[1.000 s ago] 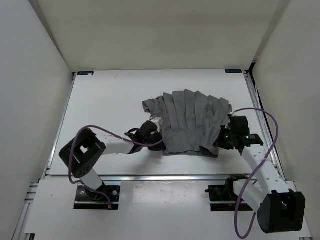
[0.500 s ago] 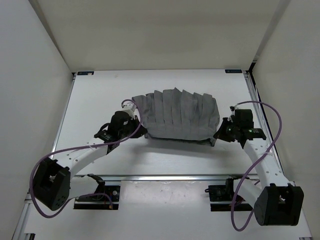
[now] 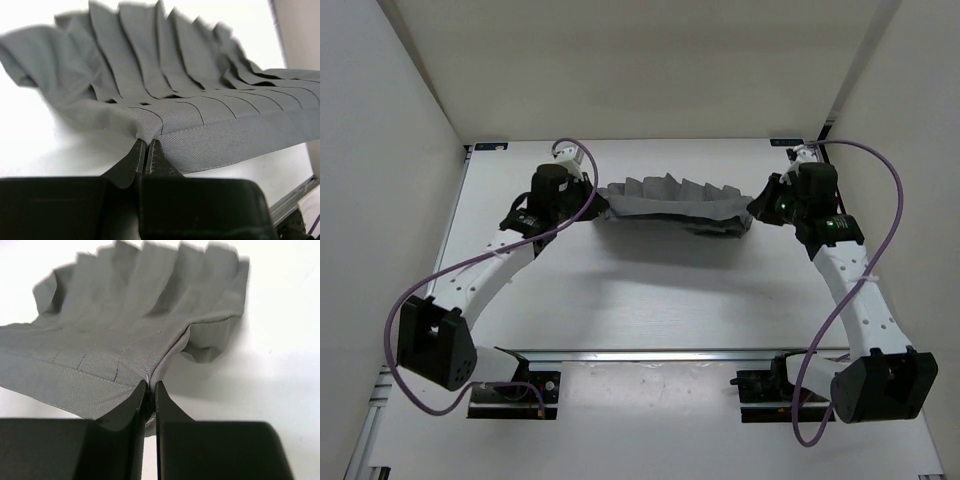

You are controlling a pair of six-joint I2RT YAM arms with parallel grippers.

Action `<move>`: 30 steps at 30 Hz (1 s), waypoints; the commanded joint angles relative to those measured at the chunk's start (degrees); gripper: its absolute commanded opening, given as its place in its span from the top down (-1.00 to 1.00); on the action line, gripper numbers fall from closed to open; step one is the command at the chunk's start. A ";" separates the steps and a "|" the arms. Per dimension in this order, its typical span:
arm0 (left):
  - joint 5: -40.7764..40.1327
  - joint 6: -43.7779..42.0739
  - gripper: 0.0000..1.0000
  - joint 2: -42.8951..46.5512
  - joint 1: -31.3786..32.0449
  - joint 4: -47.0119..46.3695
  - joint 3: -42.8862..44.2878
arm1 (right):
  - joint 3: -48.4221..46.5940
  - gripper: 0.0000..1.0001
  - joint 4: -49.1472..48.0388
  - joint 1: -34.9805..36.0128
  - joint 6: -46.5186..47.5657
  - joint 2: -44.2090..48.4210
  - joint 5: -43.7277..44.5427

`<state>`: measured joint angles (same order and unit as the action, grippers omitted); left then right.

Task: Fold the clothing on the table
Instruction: Flatten the skirt out

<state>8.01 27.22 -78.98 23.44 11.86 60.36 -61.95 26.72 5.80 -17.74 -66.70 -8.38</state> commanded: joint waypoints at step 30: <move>7.74 4.43 1.00 25.31 -14.94 -1.31 -14.57 | 8.17 1.00 -11.51 25.45 11.33 20.59 25.76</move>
<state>27.77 34.50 -45.47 5.54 14.20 48.90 -55.51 19.20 38.06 -8.40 -39.83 14.83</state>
